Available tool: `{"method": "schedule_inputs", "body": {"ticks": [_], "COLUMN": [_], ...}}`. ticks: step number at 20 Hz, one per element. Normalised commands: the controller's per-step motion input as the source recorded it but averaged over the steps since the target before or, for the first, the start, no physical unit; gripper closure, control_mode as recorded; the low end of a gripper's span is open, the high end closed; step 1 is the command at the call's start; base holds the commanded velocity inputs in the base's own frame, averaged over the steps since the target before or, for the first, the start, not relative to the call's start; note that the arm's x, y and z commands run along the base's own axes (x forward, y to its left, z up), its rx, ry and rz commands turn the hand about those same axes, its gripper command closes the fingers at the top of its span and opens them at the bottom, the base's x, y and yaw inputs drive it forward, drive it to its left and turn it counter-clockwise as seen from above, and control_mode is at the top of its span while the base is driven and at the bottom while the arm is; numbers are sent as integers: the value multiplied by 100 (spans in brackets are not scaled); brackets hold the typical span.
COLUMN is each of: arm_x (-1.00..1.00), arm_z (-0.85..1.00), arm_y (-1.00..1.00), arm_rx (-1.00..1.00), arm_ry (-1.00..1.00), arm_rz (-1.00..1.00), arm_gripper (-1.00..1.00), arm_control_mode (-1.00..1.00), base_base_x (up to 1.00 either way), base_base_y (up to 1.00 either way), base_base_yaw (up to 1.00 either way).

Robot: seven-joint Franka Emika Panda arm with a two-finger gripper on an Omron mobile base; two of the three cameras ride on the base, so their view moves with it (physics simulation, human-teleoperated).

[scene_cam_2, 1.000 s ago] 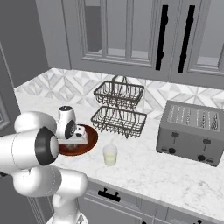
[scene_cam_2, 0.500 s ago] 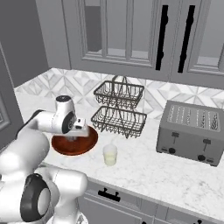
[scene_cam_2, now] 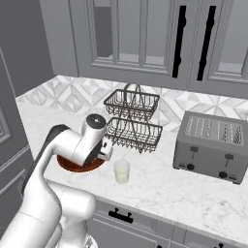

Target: Grab a lemon wedge from the fridge and one ice cube from the ice bowl, and put them in the glass of lemonade.

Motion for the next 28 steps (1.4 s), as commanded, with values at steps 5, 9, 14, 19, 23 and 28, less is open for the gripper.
{"method": "schedule_inputs", "body": {"ticks": [5, 9, 14, 19, 23, 28], "arm_x": [-25, -1, 4, 12, 3, 16], "arm_z": [51, 48, 7, -24, -13, -26], "arm_y": [-71, -58, -33, -16, -30, -8], "arm_rx": [28, 29, 18, 1, 0, 0], "arm_ry": [-3, 0, 4, 9, 5, 4], "arm_rz": [-12, -6, -1, 0, 0, 0], "arm_gripper": [100, 100, 100, 100, 100, 100], "arm_control_mode": [-100, -100, -100, -100, -100, -100], "base_base_x": [0, 0, 0, 0, 0, 0], "base_base_y": [0, 0, 0, 0, 0, 0], "base_base_yaw": [0, 0, 0, 0, 0, 0]}}
